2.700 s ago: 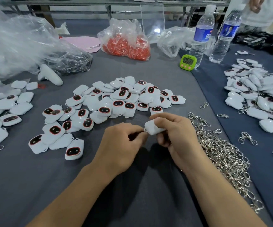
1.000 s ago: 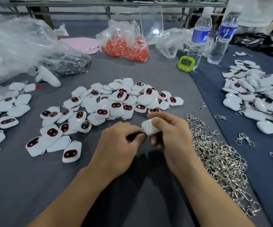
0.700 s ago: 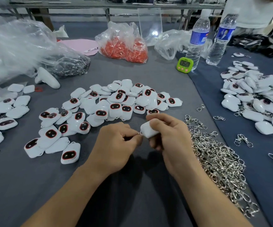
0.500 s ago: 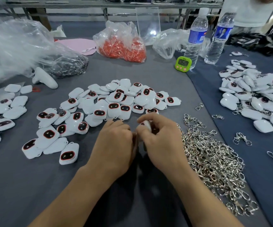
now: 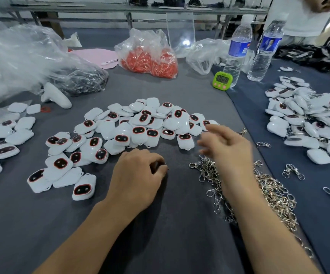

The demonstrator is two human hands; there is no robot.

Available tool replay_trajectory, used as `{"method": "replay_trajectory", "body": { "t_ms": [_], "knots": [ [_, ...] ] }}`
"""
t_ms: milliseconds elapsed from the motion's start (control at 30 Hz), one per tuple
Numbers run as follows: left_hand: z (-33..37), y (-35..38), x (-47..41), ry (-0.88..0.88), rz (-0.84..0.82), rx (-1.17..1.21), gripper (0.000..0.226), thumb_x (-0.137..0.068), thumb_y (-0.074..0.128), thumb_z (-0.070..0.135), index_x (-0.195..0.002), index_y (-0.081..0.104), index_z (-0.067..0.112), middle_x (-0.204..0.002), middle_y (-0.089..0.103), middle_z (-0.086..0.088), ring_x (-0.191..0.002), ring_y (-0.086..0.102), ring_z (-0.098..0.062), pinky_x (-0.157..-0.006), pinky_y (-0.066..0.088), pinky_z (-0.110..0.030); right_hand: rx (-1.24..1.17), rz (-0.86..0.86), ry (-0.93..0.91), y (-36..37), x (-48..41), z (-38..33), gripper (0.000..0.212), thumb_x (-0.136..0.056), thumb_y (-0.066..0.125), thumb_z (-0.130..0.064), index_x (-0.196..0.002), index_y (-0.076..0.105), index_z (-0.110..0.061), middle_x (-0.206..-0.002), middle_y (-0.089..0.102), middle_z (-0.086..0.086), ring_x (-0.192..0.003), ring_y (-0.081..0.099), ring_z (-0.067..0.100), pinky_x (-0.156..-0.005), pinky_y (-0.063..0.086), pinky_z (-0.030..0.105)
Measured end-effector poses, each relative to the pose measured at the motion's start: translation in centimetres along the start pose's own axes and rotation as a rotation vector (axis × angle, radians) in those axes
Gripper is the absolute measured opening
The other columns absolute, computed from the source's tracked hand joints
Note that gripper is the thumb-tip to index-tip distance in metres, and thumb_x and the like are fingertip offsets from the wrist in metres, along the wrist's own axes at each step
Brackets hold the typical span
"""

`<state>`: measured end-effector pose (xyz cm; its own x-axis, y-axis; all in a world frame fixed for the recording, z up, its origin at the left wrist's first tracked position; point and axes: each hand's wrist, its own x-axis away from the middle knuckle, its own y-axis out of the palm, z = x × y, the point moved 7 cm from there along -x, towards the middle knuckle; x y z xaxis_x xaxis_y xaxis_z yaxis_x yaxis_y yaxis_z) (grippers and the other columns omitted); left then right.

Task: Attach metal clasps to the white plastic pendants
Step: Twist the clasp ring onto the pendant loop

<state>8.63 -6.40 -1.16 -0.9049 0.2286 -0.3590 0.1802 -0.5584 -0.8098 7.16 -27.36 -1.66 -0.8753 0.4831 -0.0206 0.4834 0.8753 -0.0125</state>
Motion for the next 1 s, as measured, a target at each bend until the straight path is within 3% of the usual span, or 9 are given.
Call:
{"method": "replay_trajectory", "body": {
  "t_ms": [100,200,300,367,533,667,767,900,1000],
  "knots": [
    [0.4,0.1,0.1,0.05,-0.046,-0.022,0.013,-0.088,0.071,0.039,-0.097,0.076,0.032,-0.082,0.063,0.014,-0.08,0.045,-0.009,-0.077,0.031,-0.027,0.758,-0.252,-0.306,4.2,1.1,-0.1,0.053,-0.094,0.065,-0.029,-0.146,0.053,-0.032,-0.147,0.051,-0.014,-0.135,0.044,0.003,-0.112,0.031,0.023],
    [2.1,0.4,0.6,0.172,-0.118,-0.064,0.018,-0.087,0.064,0.041,-0.095,0.076,0.029,-0.08,0.065,0.011,-0.081,0.053,-0.012,-0.083,0.038,-0.032,1.03,-0.38,-0.382,5.8,1.7,1.0,0.057,-0.097,0.058,-0.03,-0.153,0.045,-0.025,-0.162,0.036,-0.001,-0.146,0.032,0.02,-0.119,0.025,0.036],
    [4.2,0.7,1.5,0.251,-0.157,-0.051,0.027,-0.083,0.056,0.043,-0.09,0.076,0.027,-0.081,0.067,0.01,-0.083,0.057,-0.013,-0.082,0.041,-0.033,0.938,-0.266,-0.356,4.7,1.4,-0.1,0.025,-0.091,0.062,-0.016,-0.114,0.07,-0.025,-0.126,0.061,-0.004,-0.114,0.055,0.024,-0.092,0.042,0.035],
    [5.2,1.3,2.0,0.257,-0.2,-0.027,0.033,-0.083,0.055,0.049,-0.1,0.075,0.028,-0.095,0.068,0.012,-0.094,0.057,-0.011,-0.087,0.041,-0.032,0.916,-0.197,-0.295,3.6,1.1,-0.3,0.01,-0.087,0.066,-0.015,-0.089,0.062,-0.024,-0.102,0.058,-0.007,-0.096,0.056,0.022,-0.075,0.038,0.035],
    [7.0,2.7,2.8,0.289,-0.289,0.035,0.055,-0.084,0.047,0.064,-0.13,0.06,0.037,-0.138,0.051,0.017,-0.124,0.045,-0.008,-0.102,0.038,-0.033,0.811,-0.216,-0.179,1.8,0.1,0.0,0.04,-0.087,0.066,-0.007,-0.119,0.059,-0.031,-0.103,0.064,-0.009,-0.092,0.057,0.018,-0.075,0.036,0.025],
    [8.6,3.7,3.5,0.353,-0.261,-0.078,0.047,-0.084,0.048,0.062,-0.118,0.059,0.032,-0.115,0.056,0.009,-0.102,0.049,-0.016,-0.088,0.042,-0.035,0.75,-0.185,-0.169,0.8,-0.3,-0.3,0.035,-0.084,0.069,-0.007,-0.102,0.074,-0.036,-0.088,0.069,-0.012,-0.083,0.061,0.013,-0.063,0.037,0.009],
    [8.3,3.8,3.0,0.369,-0.181,-0.024,0.021,-0.086,0.06,0.038,-0.103,0.069,0.027,-0.097,0.061,0.008,-0.086,0.051,-0.016,-0.076,0.041,-0.031,0.693,-0.188,-0.121,0.8,-0.1,0.2,0.029,-0.076,0.071,-0.007,-0.077,0.073,-0.035,-0.073,0.071,-0.012,-0.074,0.064,0.013,-0.066,0.049,0.026],
    [6.2,2.9,2.2,0.302,-0.077,-0.019,0.011,-0.085,0.065,0.032,-0.091,0.075,0.031,-0.078,0.063,0.01,-0.074,0.055,-0.014,-0.071,0.037,-0.029,0.345,-0.143,0.015,0.6,0.0,1.1,0.022,-0.069,0.075,-0.007,-0.077,0.068,-0.027,-0.062,0.063,-0.012,-0.062,0.056,0.013,-0.064,0.045,0.033],
    [4.9,1.8,1.6,0.187,0.027,-0.014,0.007,-0.079,0.074,0.028,-0.083,0.077,0.033,-0.069,0.066,0.01,-0.066,0.057,-0.013,-0.066,0.038,-0.025,0.135,-0.093,0.029,0.5,0.4,0.7,0.02,-0.064,0.071,-0.012,-0.075,0.059,-0.023,-0.065,0.062,-0.003,-0.062,0.065,0.021,-0.061,0.049,0.037]
  ]
}}
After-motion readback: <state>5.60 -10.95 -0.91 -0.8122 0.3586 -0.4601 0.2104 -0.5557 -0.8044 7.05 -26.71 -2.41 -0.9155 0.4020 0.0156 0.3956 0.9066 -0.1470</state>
